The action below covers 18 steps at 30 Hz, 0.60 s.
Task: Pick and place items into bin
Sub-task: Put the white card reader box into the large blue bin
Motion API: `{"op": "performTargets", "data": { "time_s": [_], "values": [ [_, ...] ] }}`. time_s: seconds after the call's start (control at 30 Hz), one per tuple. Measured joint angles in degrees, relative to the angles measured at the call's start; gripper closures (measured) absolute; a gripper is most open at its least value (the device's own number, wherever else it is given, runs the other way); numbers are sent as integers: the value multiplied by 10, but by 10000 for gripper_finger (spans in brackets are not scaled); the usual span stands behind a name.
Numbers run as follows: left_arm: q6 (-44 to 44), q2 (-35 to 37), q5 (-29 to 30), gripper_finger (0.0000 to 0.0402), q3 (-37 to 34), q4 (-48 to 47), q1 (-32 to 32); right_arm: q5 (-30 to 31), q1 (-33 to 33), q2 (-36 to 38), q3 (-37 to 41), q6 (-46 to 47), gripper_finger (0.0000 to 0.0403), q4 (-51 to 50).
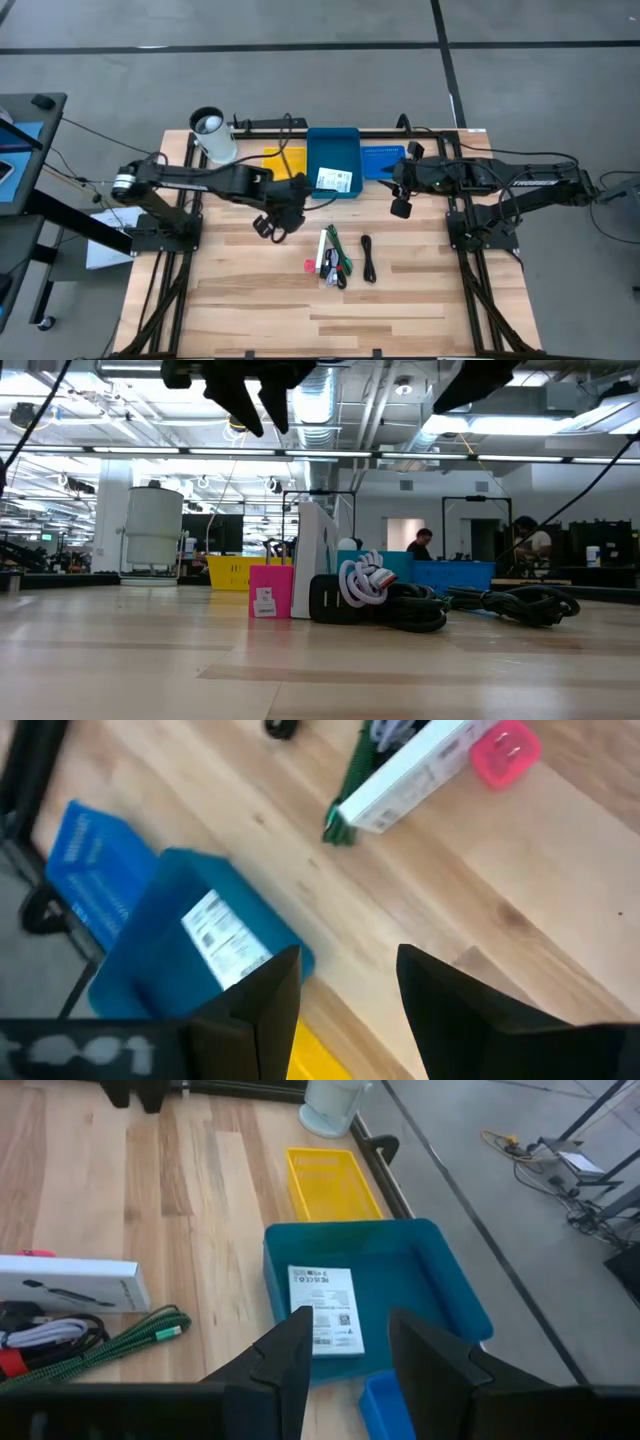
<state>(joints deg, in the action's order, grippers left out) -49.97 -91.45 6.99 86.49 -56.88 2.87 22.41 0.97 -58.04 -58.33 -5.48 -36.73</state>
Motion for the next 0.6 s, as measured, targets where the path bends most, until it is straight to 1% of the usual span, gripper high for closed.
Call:
{"op": "performTargets", "data": {
  "time_s": [0.07,0.27,0.43,0.6],
  "values": [
    [-11,-18,-8,242,12,-8,1,0,0,0,0,0,274,-6],
    [-49,-63,-31,242,14,-9,14,0,0,0,0,-1,274,-35],
    [-95,-91,-30,242,14,1,27,-11,0,0,0,-13,274,-73],
    [-123,-102,-27,242,13,17,31,-18,0,4,0,-25,274,-128]
  ]
}}
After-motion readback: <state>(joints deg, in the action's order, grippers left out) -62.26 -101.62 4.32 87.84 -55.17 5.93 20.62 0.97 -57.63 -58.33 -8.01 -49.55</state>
